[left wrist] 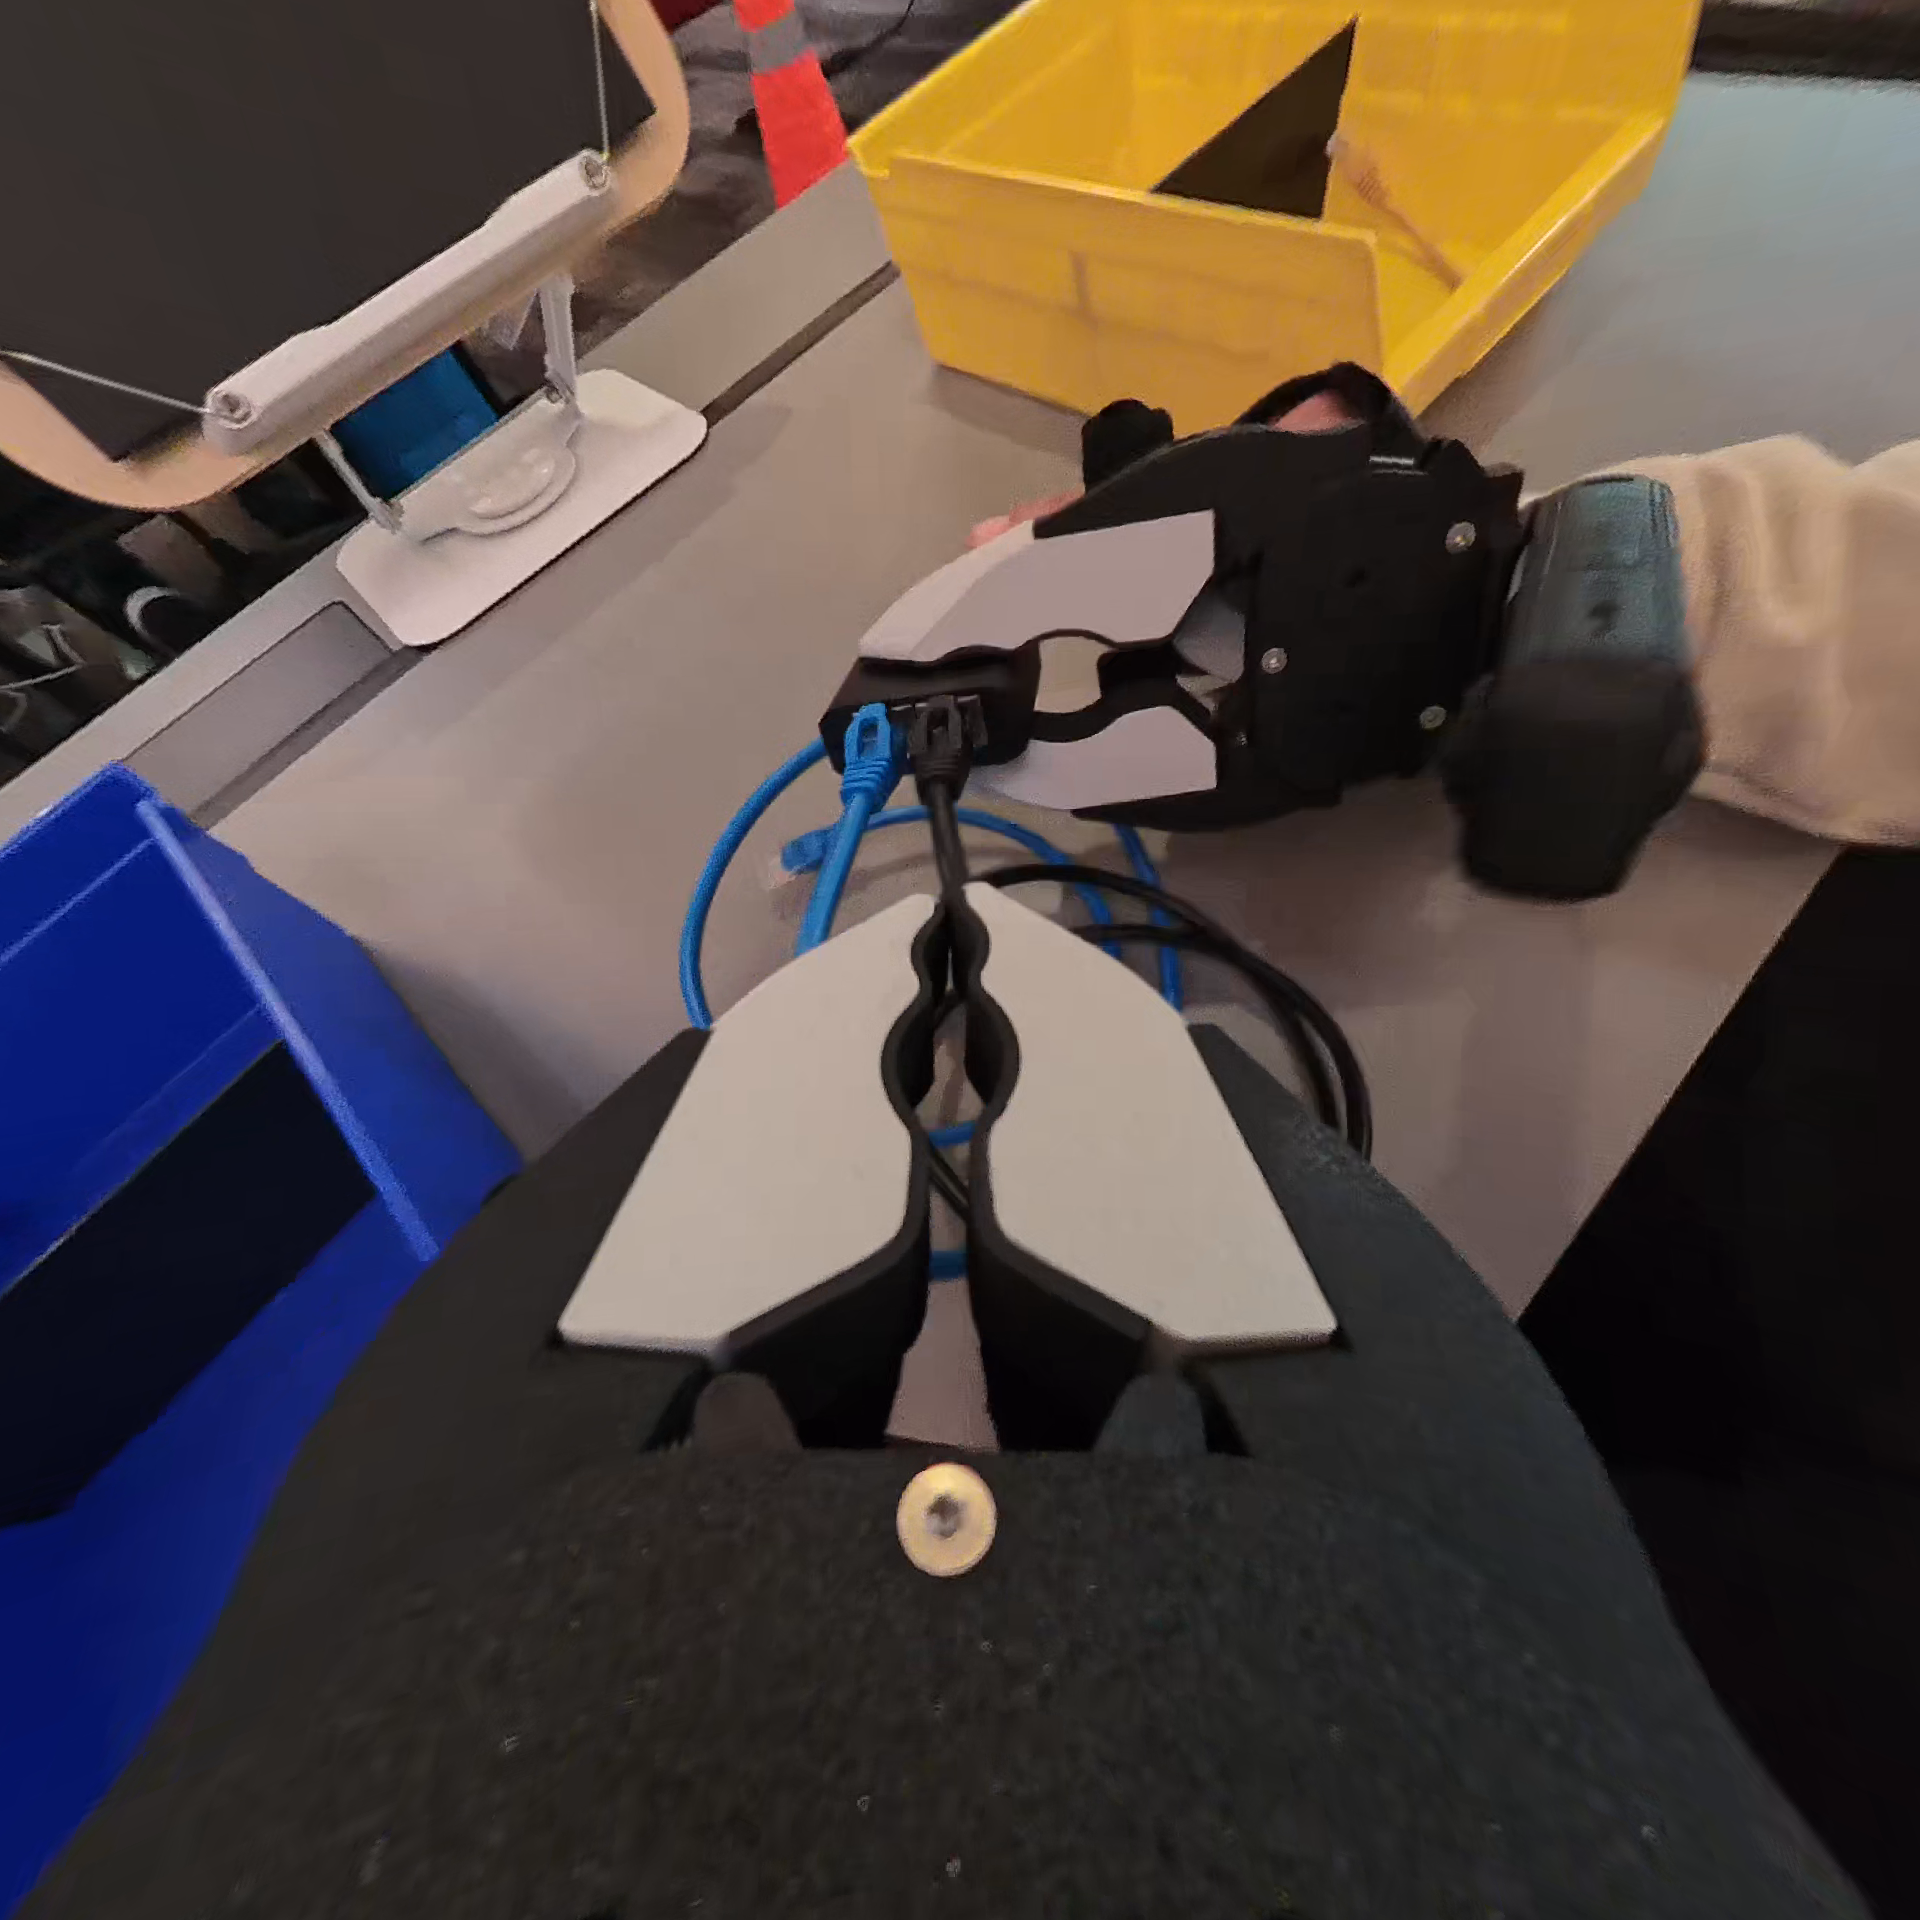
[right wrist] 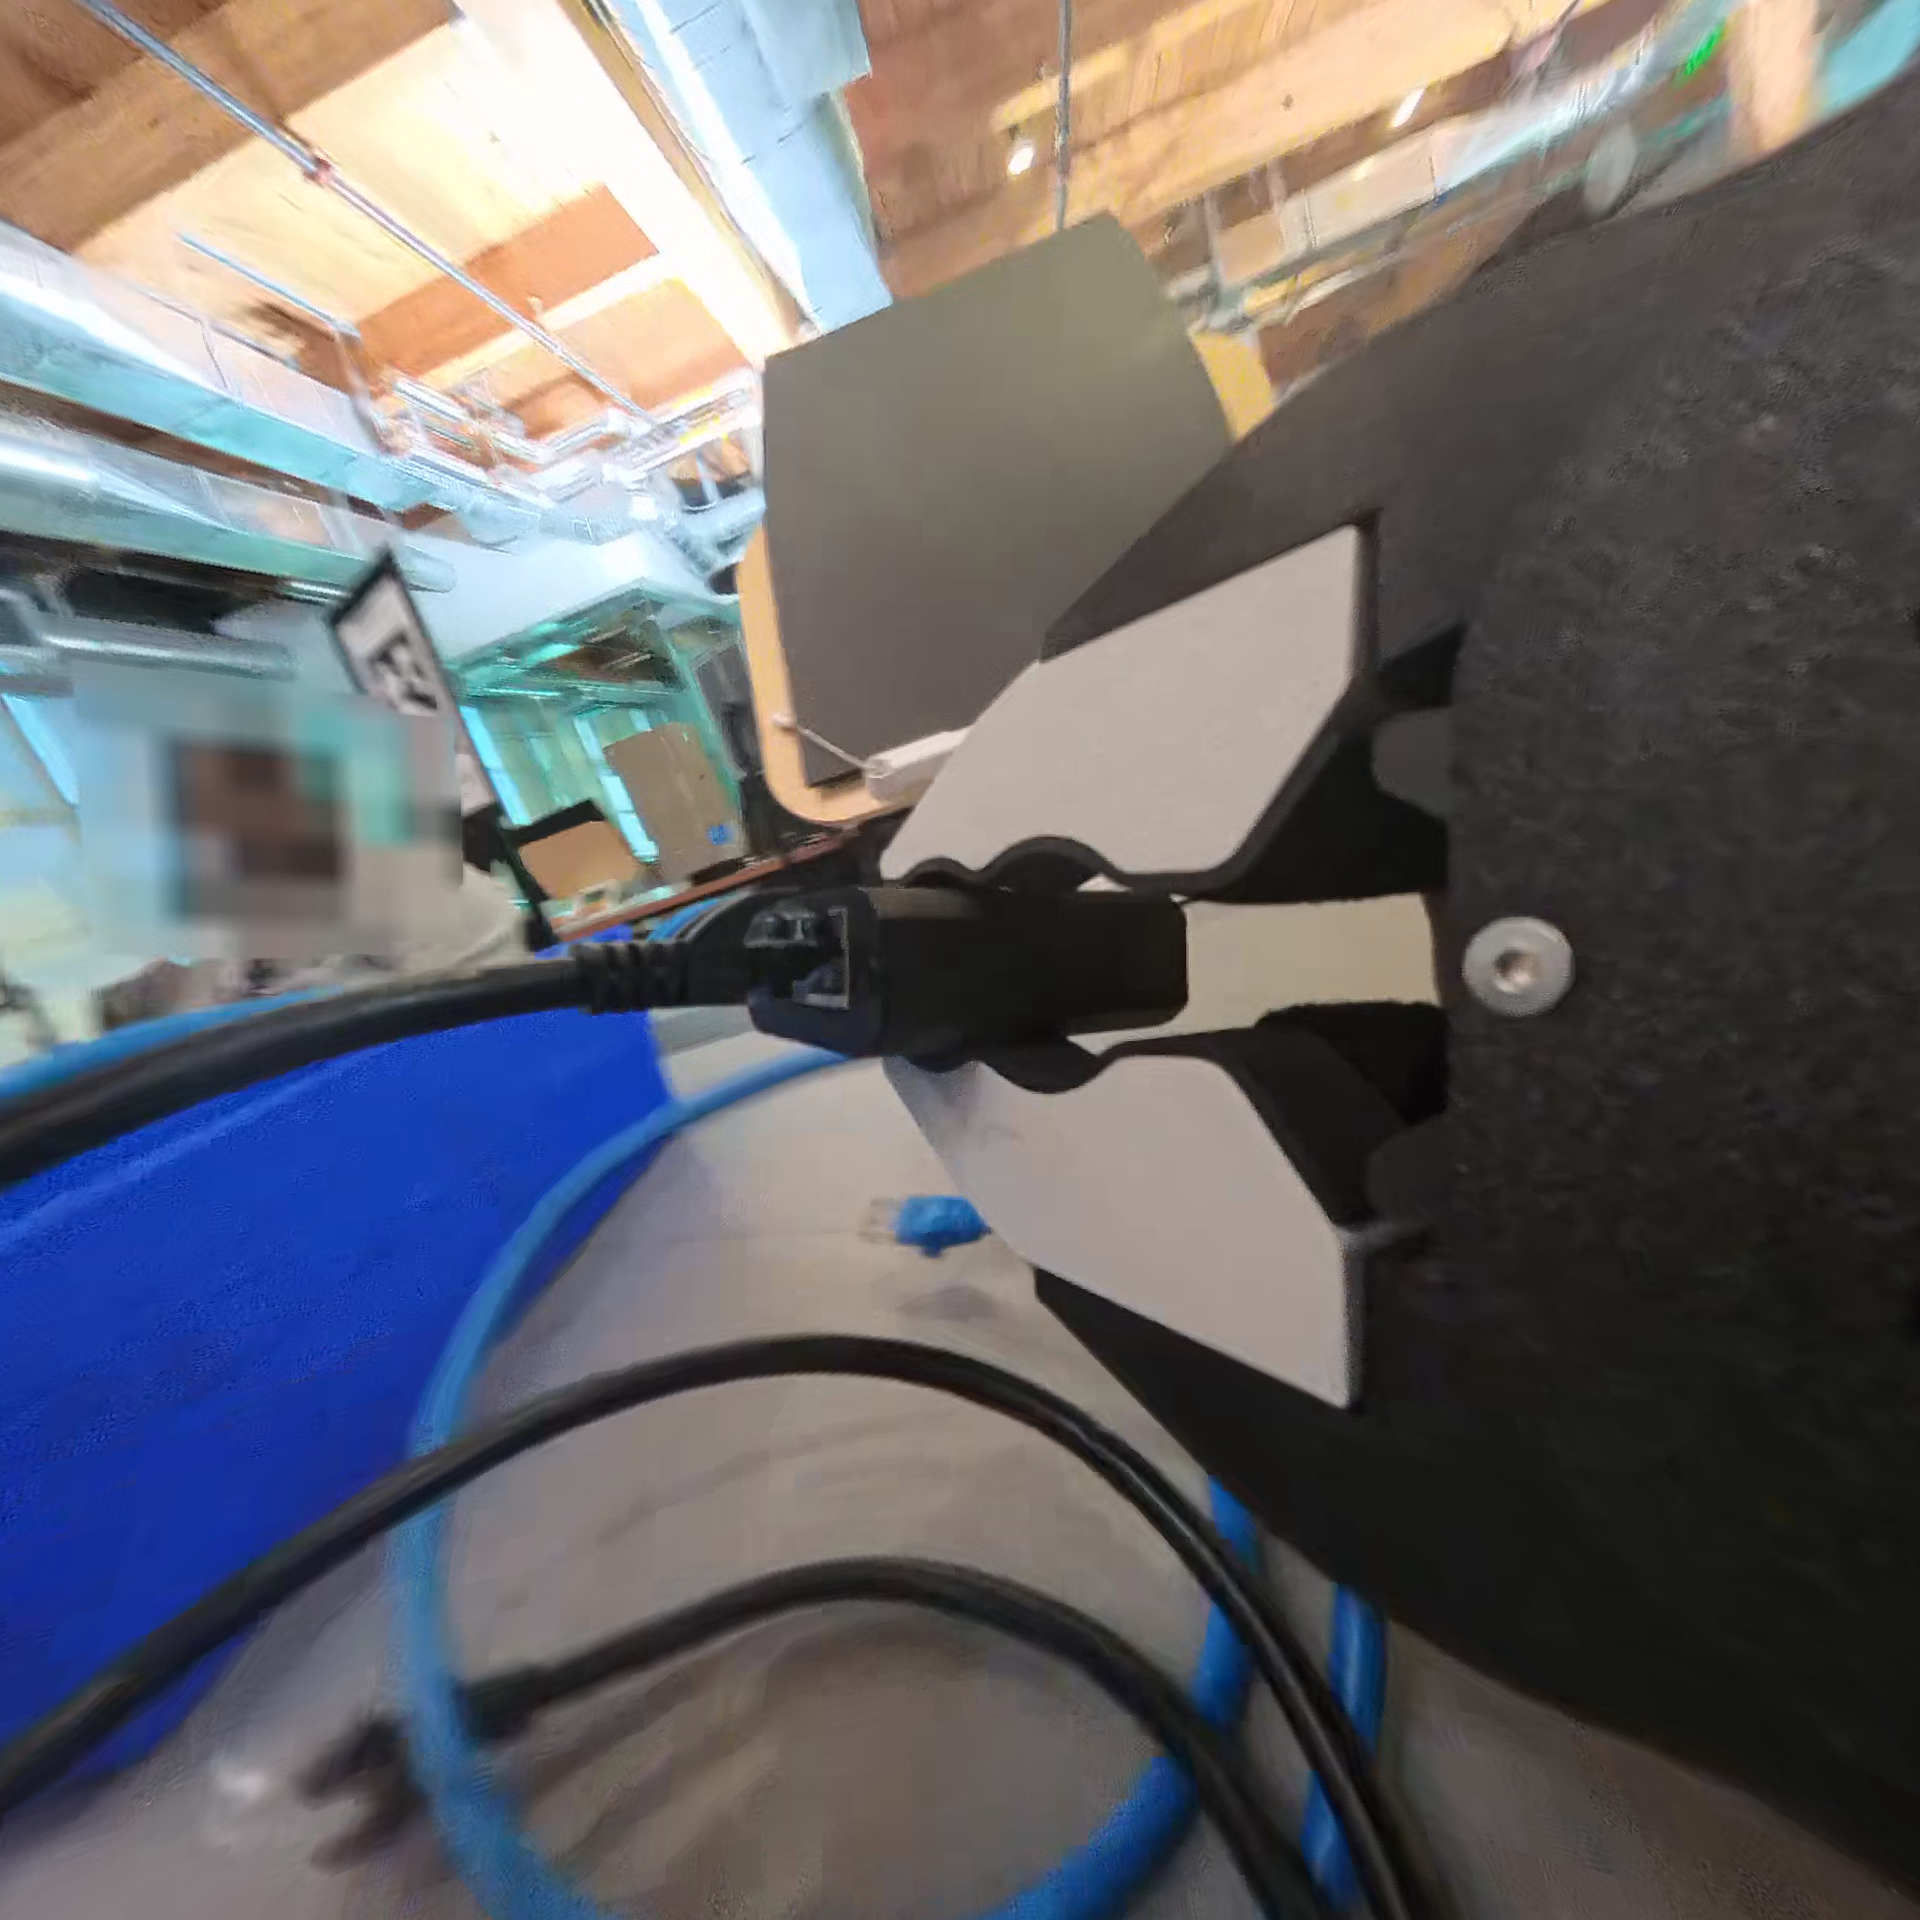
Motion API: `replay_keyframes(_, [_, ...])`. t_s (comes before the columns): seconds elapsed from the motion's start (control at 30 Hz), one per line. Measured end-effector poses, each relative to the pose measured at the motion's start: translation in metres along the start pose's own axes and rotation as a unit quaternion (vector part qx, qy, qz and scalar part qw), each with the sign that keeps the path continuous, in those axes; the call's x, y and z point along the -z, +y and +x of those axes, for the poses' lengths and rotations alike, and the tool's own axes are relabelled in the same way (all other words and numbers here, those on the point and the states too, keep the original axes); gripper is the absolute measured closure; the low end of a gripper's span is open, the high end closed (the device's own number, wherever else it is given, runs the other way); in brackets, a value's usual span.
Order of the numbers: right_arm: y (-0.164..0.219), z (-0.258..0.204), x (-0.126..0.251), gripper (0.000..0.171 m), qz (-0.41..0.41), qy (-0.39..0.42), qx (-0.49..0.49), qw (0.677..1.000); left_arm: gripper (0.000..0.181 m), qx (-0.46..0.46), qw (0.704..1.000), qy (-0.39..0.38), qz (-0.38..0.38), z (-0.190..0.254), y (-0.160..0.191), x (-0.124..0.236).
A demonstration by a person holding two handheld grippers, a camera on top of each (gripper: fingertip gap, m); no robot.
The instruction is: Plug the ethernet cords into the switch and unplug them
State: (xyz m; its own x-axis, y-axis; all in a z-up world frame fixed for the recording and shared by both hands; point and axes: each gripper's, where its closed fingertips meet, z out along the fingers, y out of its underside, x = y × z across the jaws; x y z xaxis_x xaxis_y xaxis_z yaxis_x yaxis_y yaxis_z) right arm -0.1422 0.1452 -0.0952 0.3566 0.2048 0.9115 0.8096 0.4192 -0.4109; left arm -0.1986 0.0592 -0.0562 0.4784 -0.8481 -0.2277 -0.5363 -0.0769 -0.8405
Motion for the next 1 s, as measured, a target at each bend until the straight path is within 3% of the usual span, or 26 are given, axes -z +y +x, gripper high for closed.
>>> replay_keyframes(0.07, [-0.013,0.001,0.007,0.147,0.057,-0.016,-0.028,0.998,0.181,0.007,1.000,-0.002,0.023,-0.002,-0.003,0.002])
replay_keyframes(0.17, [-0.016,-0.006,0.017,0.147,0.103,-0.030,0.023,0.994,0.175,0.039,0.998,0.001,0.058,-0.014,-0.010,0.010])
replay_keyframes(0.23, [-0.020,-0.007,0.021,0.147,0.127,-0.030,0.034,0.991,0.159,0.062,0.997,0.038,0.029,-0.011,-0.003,0.006])
replay_keyframes(0.33, [-0.029,-0.004,0.024,0.146,0.138,-0.004,0.074,0.988,0.159,0.108,0.990,0.094,-0.012,0.003,0.013,-0.009])
replay_keyframes(0.5, [-0.039,-0.002,0.031,0.147,0.150,0.022,0.120,0.981,0.166,0.297,0.936,0.182,0.044,0.007,0.011,-0.023])
replay_keyframes(0.63, [-0.037,-0.001,0.031,0.147,0.144,0.024,0.127,0.981,0.166,0.388,0.890,0.233,0.061,0.012,0.011,-0.029])
replay_keyframes(0.8, [-0.040,-0.005,0.032,0.147,0.148,0.021,0.143,0.978,0.164,0.496,0.811,0.295,0.096,0.005,0.011,-0.031])
replay_keyframes(0.9, [-0.041,-0.008,0.032,0.147,0.146,0.017,0.153,0.977,0.160,0.506,0.797,0.315,0.097,0.009,0.007,-0.030])
replay_keyframes(1.0, [-0.041,-0.010,0.031,0.147,0.142,0.017,0.162,0.976,0.160,0.492,0.810,0.308,0.087,0.010,0.008,-0.030])
